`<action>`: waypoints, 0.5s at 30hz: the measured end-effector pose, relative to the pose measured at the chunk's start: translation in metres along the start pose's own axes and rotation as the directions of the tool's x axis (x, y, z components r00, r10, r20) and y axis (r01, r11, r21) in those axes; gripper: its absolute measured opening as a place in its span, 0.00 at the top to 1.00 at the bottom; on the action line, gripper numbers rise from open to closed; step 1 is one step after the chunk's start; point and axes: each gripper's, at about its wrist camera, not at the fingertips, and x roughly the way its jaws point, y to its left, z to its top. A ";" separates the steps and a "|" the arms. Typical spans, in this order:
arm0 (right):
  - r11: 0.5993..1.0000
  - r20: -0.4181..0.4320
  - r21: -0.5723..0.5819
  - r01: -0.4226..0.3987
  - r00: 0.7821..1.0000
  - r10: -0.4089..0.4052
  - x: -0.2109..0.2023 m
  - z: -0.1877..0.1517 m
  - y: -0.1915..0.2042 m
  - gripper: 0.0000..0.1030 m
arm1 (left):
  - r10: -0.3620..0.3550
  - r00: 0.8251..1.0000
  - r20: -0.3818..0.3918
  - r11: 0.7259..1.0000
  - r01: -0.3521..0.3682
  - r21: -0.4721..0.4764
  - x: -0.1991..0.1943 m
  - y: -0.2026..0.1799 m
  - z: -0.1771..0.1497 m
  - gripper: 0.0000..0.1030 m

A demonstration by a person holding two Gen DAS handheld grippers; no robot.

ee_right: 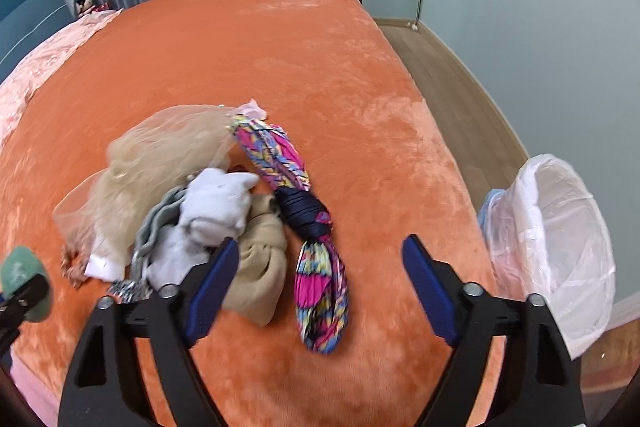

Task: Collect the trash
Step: 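Grasp the pink-and-blue patterned scarf with the right tool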

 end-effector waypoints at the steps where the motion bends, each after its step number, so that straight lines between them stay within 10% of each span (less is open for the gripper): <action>1: 1.000 -0.010 0.007 -0.003 1.000 0.003 0.007 0.002 -0.002 0.31 | -0.007 1.000 0.011 1.000 0.007 0.010 -0.003 -0.008 0.006 0.57; 9: 0.998 -0.088 0.046 -0.051 0.995 0.055 0.057 0.007 -0.009 0.46 | -0.026 0.998 0.051 0.997 0.022 0.069 -0.011 -0.048 0.032 0.57; 15: 0.981 -0.122 0.105 -0.163 0.977 0.176 0.074 0.009 -0.019 0.77 | -0.041 0.998 0.054 0.994 0.035 0.106 -0.012 -0.070 0.040 0.57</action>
